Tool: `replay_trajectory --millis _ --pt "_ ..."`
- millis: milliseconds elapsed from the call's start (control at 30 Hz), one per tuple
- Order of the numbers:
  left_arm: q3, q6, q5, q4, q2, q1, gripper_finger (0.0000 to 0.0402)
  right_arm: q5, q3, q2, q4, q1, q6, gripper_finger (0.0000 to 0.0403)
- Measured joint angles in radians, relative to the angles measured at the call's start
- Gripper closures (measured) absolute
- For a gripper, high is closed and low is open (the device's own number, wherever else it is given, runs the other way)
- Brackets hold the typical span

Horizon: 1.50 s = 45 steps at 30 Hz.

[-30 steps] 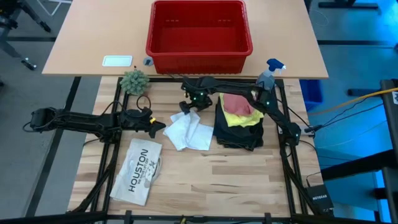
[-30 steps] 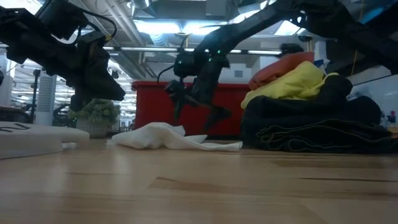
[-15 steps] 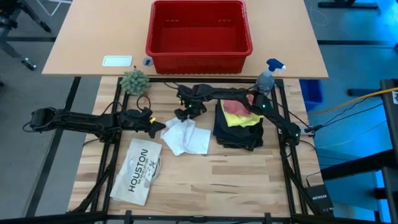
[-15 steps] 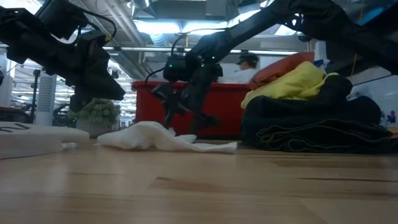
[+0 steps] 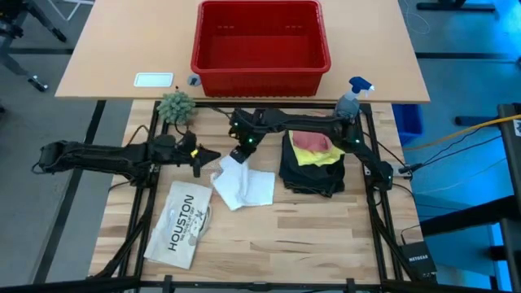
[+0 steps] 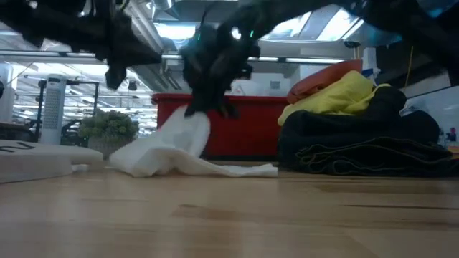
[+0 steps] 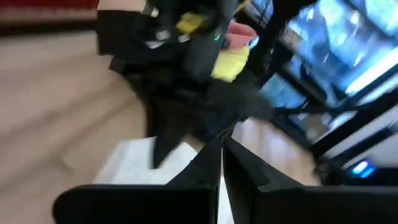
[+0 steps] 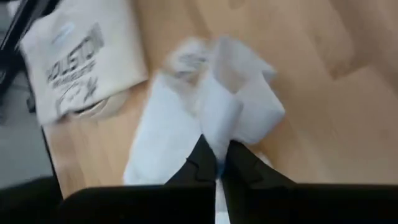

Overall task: Fold laundry
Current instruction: Fold the white panty

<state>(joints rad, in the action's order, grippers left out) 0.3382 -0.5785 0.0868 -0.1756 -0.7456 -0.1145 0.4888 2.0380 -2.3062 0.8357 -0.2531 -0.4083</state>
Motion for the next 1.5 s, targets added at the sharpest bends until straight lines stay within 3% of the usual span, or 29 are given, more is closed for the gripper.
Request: replay_trajectory --millis 100,200,500,800,1067,1200,1500 --pt "0.112 0.094 0.002 0.204 -0.018 0.003 0.0393 -0.043 0.0 0.065 0.034 0.026 0.103 0.0401" --pt "0.197 0.14 -0.017 0.29 -0.038 0.003 0.0368 -0.06 0.0 0.118 0.062 0.055 0.216 0.0401" --pt "0.251 0.208 -0.125 0.291 -0.051 0.004 0.0288 -0.053 0.0 0.209 0.197 0.147 0.501 0.0402" --pt "0.25 0.187 -0.188 0.289 -0.163 0.052 0.0268 -0.083 0.0 0.273 0.349 0.219 0.627 0.0403" --pt "0.25 0.192 -0.19 0.026 -0.344 0.071 0.0267 -0.084 0.0 0.291 0.402 0.211 0.676 0.0403" --pt "0.25 0.14 -0.25 -0.141 -0.406 0.055 0.0267 -0.084 0.002 0.287 0.39 0.205 0.675 0.0403" --pt "0.275 0.035 -0.356 -0.236 -0.5 0.021 0.0267 -0.086 0.001 0.286 0.351 0.205 0.675 0.0403"
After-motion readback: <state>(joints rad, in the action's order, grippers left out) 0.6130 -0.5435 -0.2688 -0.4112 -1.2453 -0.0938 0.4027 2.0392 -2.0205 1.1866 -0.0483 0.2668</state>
